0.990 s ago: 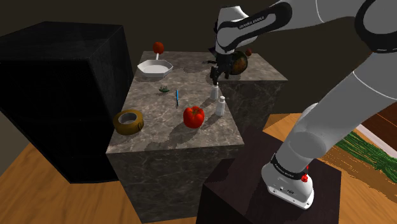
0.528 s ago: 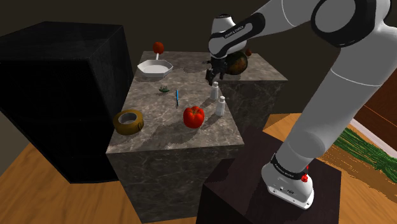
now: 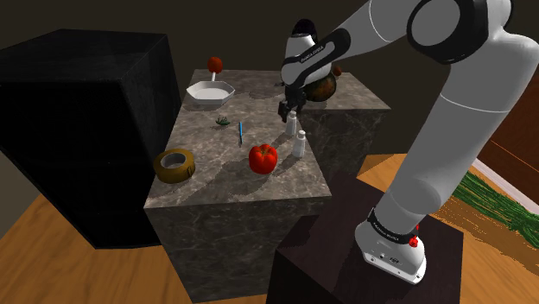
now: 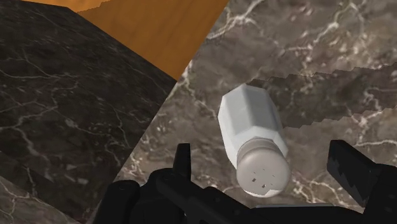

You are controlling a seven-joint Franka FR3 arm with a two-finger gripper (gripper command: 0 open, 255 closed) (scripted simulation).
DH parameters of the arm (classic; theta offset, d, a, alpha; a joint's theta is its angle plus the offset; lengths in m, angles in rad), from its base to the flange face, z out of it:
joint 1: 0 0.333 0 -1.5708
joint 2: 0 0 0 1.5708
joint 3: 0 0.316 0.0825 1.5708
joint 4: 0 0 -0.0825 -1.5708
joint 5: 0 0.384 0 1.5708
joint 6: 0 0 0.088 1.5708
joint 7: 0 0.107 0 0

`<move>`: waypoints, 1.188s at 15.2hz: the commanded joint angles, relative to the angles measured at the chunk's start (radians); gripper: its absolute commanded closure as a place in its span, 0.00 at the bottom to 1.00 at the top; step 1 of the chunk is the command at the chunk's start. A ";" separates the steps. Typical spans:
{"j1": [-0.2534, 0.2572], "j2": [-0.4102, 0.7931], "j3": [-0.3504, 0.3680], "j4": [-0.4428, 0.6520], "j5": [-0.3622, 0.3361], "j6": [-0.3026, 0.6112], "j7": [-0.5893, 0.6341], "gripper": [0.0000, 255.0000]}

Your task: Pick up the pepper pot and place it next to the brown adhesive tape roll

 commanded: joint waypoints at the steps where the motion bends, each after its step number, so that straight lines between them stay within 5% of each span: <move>1: 0.000 0.004 0.000 -0.002 0.001 0.007 -0.001 0.00; 7: 0.000 0.004 0.000 -0.001 0.001 0.006 -0.001 0.00; 8: 0.000 0.004 0.000 -0.001 0.001 0.006 -0.001 1.00; 18: 0.000 -0.004 0.000 0.003 0.000 -0.006 -0.001 1.00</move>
